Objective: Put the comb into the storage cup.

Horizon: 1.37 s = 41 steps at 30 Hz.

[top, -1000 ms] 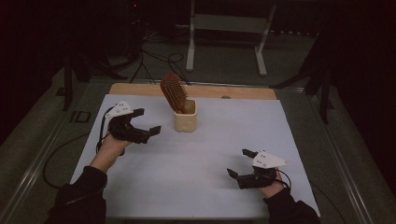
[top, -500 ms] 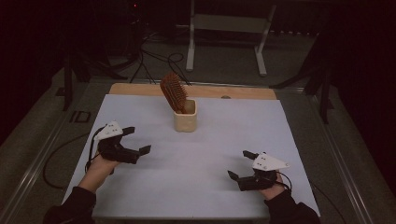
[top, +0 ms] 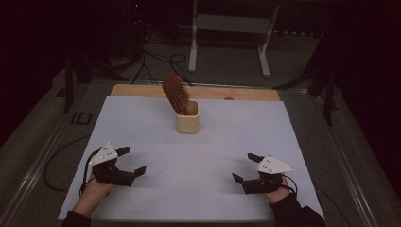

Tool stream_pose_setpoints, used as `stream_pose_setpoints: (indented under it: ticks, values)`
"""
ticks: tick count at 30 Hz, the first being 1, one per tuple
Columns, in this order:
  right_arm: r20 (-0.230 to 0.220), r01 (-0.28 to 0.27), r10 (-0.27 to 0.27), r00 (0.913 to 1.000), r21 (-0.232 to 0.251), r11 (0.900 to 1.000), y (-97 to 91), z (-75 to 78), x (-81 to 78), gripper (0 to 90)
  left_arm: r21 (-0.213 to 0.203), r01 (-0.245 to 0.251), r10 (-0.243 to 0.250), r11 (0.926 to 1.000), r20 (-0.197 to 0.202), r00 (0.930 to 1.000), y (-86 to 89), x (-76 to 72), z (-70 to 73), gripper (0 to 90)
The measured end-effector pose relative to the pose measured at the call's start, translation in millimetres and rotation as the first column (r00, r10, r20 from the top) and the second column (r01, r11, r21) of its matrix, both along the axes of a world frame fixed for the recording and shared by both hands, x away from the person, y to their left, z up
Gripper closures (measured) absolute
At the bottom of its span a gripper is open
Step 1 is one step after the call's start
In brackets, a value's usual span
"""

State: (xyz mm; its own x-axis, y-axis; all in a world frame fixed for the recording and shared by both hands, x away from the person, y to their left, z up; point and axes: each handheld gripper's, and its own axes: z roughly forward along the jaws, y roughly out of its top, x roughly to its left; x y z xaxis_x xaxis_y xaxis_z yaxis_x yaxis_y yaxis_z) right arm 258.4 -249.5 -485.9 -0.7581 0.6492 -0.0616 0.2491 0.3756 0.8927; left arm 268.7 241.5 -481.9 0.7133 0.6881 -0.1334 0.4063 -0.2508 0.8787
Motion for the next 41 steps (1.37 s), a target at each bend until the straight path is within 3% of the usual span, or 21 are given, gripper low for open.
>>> stream_pose_setpoints:
  ticks: [5,11,16,18,24,30,33,41]
  values:
    - [-0.004,0.004,-0.004,1.0,0.007,1.0,-1.7,-0.6,0.8,9.5,0.005,-0.012,0.012,0.9999,-0.011,0.9999,8.2,-11.1,-8.7,0.0]
    - [0.008,0.0,0.0,1.0,-0.024,0.9997,-0.1,-1.8,-0.9,9.5,0.004,-0.038,0.038,0.9993,-0.007,0.9993,17.7,-22.8,-17.7,0.0]
    - [0.008,-0.002,0.003,1.0,-0.028,0.9996,0.9,-2.2,-1.9,9.5,0.025,-0.071,0.071,0.9971,-0.008,0.9974,25.6,-30.0,-25.1,0.0]
    - [0.004,-0.005,0.005,1.0,-0.022,0.9997,0.8,-3.1,-1.2,9.5,0.058,-0.087,0.087,0.9946,-0.003,0.9962,26.8,-33.4,-27.4,0.0]
    - [0.004,-0.009,0.009,1.0,-0.025,0.9997,1.3,-3.9,-0.1,9.5,0.045,-0.126,0.126,0.991,0.002,0.9921,37.5,-38.5,-28.7,0.0]
    - [-0.003,-0.008,0.008,1.0,-0.015,0.9999,2.1,-4.7,0.8,9.5,0.091,-0.13,0.129,0.9874,0.015,0.9915,30.6,-40.7,-32.1,0.0]
    - [0.0,-0.012,0.012,0.9999,-0.022,0.9997,1.5,-5.1,1.8,9.5,0.074,-0.125,0.125,0.9893,0.014,0.9921,25.7,-41.2,-32.3,0.0]
    - [-0.006,-0.006,0.006,1.0,-0.017,0.9998,1.8,-6.1,2.9,9.5,0.086,-0.112,0.111,0.99,0.013,0.9937,21.2,-40.7,-35.0,0.0]
